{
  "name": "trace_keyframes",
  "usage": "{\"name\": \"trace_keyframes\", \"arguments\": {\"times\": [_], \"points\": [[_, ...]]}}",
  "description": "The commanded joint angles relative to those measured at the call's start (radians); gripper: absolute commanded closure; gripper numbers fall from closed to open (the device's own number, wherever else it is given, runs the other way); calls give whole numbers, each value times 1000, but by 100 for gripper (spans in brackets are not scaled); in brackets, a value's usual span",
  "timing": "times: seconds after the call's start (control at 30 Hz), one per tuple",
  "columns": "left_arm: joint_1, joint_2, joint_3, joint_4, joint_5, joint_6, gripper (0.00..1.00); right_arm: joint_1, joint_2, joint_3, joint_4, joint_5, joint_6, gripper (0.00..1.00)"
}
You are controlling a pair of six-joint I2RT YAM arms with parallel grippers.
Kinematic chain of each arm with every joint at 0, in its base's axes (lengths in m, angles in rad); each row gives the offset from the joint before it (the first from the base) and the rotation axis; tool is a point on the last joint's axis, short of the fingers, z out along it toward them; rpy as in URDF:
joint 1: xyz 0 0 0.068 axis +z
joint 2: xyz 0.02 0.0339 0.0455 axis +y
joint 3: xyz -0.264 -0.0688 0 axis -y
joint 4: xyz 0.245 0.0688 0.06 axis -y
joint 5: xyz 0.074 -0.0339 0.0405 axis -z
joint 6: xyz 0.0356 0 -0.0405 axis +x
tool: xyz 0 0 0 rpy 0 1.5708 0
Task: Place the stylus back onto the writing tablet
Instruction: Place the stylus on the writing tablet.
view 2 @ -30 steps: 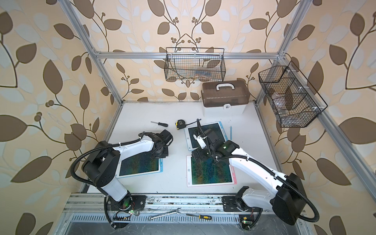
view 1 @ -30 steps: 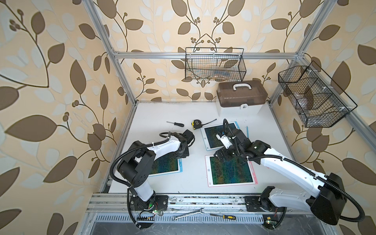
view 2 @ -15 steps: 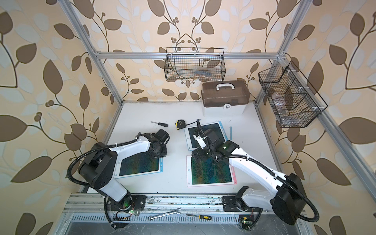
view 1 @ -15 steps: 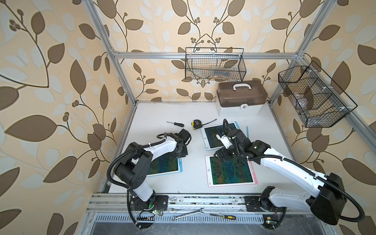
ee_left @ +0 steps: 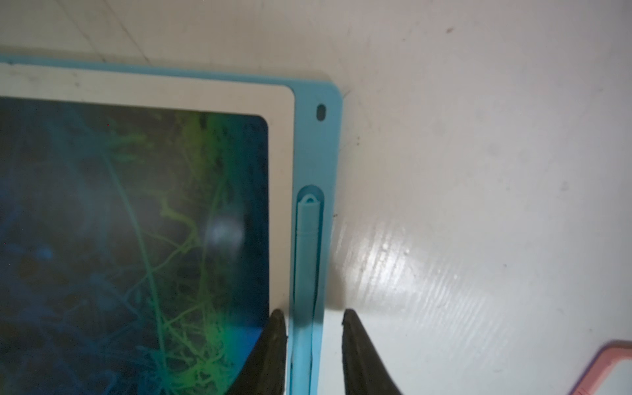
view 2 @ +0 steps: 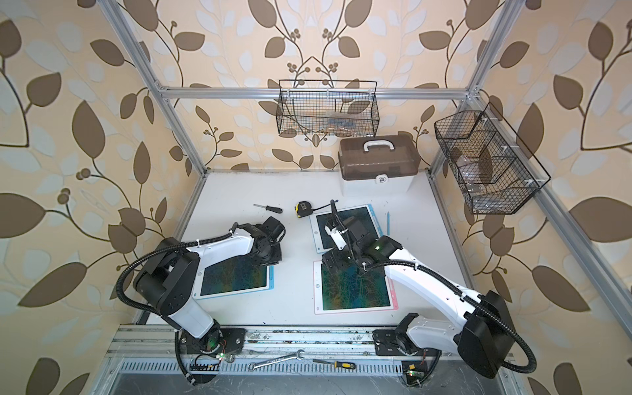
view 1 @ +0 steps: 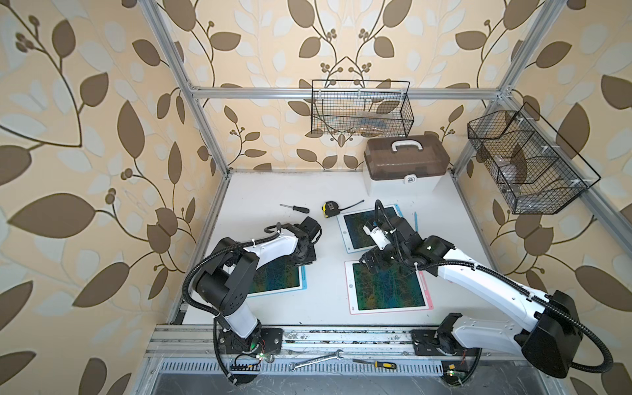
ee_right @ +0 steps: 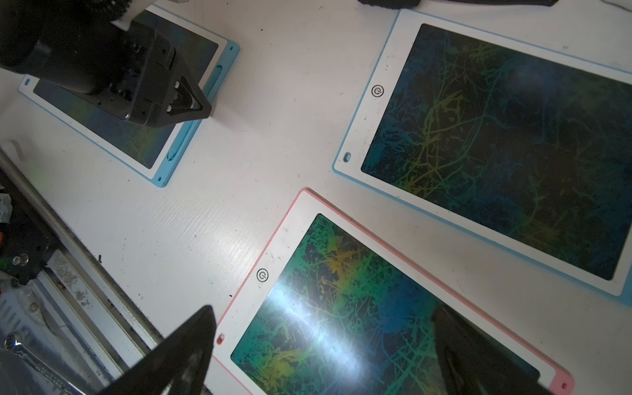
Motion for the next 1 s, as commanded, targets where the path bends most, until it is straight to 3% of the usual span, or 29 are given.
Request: {"name": "trace_keyframes", "arguments": {"times": [0.0,0.33,0.53,0.97], "points": [[0,2,22,-9,0,0,71,7,12,34,-11,1,-12,2],[-1,-80,25,-86,-34,-14,77,7,20,41,-11,-3,-12,1],[-1,-77,-1,-96,-38,-30,88,6,25,42,-11,-4,-12,1],[0,-30,6,-80,-39,-17,96,8,23,37,-13,-4,-8,2]]}}
